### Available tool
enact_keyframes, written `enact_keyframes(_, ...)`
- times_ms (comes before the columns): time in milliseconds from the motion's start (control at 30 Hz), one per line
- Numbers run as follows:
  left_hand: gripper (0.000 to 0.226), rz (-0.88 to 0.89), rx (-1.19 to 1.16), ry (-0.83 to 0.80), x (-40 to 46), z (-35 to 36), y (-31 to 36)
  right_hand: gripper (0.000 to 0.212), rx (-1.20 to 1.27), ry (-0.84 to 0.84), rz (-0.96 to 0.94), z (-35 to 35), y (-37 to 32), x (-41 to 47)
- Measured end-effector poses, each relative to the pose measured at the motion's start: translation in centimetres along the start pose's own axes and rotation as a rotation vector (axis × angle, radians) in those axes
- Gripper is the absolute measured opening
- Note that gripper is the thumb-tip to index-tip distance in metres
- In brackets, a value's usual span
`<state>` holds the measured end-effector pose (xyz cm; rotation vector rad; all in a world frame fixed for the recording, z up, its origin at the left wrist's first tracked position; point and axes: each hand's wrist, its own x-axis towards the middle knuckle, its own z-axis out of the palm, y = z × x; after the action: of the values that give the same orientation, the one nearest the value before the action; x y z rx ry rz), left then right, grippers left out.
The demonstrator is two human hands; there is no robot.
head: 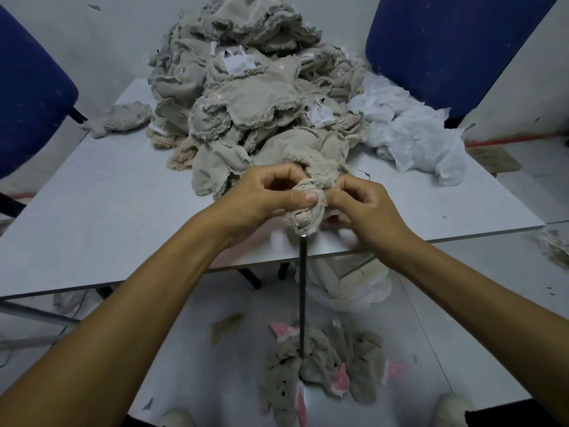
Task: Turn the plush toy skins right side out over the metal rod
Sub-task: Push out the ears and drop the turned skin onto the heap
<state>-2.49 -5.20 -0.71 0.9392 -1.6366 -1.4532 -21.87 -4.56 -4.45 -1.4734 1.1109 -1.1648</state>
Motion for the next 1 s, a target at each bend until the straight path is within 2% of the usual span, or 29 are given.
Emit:
enact_keyframes(67, 0.008, -0.026, -0.133, 0.025, 0.2, 0.1, -0.4, 0.012, 0.185, -0.127, 0.028, -0.2, -0.3, -0.2)
enact_keyframes(133, 0.011, -0.056, -0.227, 0.139, 0.6, 0.6, -0.9, 0.007, 0.362, -0.277, 0.105, -0.6, -0.4, -0.5)
enact_keyframes(200, 0.019, -0.029, -0.153, 0.266, 1.0, 1.1, -1.5, 0.012, 0.316, -0.339, 0.11, -0.9, -0.2, -0.7)
enact_keyframes(333, 0.022, 0.054, 0.173, 0.412, 1.3, 1.5, -2.0, 0.008, 0.106, -0.177, 0.028, -0.3, -0.1, -0.8)
enact_keyframes(400, 0.015, 0.063, 0.195, 0.419, 1.2, 1.5, -1.9, 0.01, 0.107, -0.134, 0.024, 0.2, -0.2, -0.7)
enact_keyframes(500, 0.016, 0.074, 0.142, 0.37, 0.6, 1.7, -1.5, 0.01, 0.127, -0.008, 0.053, 0.8, -0.4, -0.5)
enact_keyframes(567, 0.018, 0.087, 0.182, 0.346, 0.1, 2.2, -1.2, 0.019, 0.097, 0.073, 0.064, 1.2, -0.3, -0.2)
enact_keyframes(667, 0.019, 0.206, 0.511, 0.367, -0.5, 2.4, -0.8, 0.028, -0.011, 0.131, 0.055, 1.7, -0.2, 0.1)
enact_keyframes(733, 0.02, 0.271, 0.629, 0.374, -0.8, 2.5, -0.4, 0.026, -0.01, 0.152, 0.055, 1.9, -0.2, 0.2)
enact_keyframes(800, 0.02, 0.273, 0.65, 0.359, -0.6, 2.5, -0.1, 0.019, 0.07, 0.182, 0.086, 2.1, -0.3, 0.4)
enact_keyframes(933, 0.025, 0.107, 0.544, 0.243, 0.1, 2.1, 0.1, 0.037, 0.131, 0.298, 0.171, 2.4, -0.5, 1.1)
enact_keyframes(1000, 0.029, 0.059, 0.521, 0.227, 0.2, 2.0, -0.2, 0.04, 0.145, 0.262, 0.21, 2.3, -0.6, 1.1)
